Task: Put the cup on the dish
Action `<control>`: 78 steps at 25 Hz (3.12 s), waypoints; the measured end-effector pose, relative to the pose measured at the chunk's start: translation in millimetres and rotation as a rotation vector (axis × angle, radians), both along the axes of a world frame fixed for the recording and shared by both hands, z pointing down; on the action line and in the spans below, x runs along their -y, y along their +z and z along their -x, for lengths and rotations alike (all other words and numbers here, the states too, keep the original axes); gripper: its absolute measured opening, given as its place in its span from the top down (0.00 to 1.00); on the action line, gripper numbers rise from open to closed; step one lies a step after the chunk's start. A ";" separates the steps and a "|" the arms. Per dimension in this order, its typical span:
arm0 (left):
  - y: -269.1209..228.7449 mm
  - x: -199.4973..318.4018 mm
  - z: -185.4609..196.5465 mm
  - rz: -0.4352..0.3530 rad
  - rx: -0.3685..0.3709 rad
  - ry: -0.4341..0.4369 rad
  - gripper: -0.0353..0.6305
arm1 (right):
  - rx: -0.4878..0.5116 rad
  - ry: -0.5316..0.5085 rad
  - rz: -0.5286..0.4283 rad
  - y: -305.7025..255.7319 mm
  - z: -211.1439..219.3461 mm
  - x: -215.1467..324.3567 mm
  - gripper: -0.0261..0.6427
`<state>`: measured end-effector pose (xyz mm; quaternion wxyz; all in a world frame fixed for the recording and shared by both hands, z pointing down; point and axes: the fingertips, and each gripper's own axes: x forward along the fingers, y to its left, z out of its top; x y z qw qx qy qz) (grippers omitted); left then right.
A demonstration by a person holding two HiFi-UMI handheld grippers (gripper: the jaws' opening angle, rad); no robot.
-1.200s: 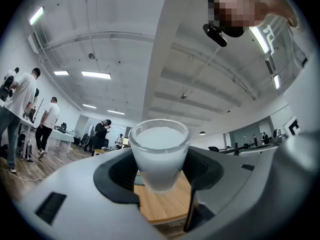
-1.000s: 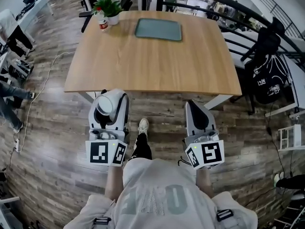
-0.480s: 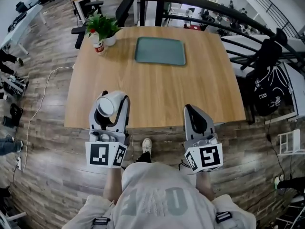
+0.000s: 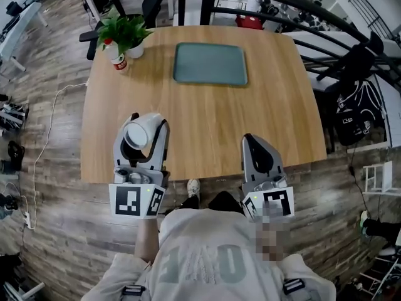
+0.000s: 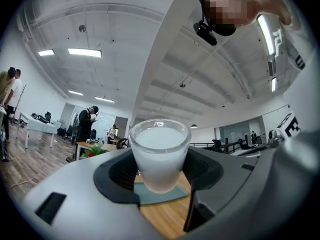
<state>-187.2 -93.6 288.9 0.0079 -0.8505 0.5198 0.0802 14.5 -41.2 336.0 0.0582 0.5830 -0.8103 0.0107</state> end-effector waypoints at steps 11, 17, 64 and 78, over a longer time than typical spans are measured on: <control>16.0 54.2 -50.9 0.061 0.028 0.011 0.56 | 0.050 -0.059 -0.005 2.5 -37.1 73.0 0.93; 4.4 95.2 -84.3 0.041 0.038 -0.018 0.56 | 0.009 -0.142 -0.067 -17.8 -55.6 131.9 0.93; 90.5 342.8 -127.8 0.219 0.131 -0.022 0.56 | -0.008 -0.133 0.105 73.0 -75.0 287.6 0.93; 216.7 443.0 -123.4 0.454 0.272 -0.076 0.56 | -0.048 -0.145 0.216 125.0 -76.5 309.1 0.93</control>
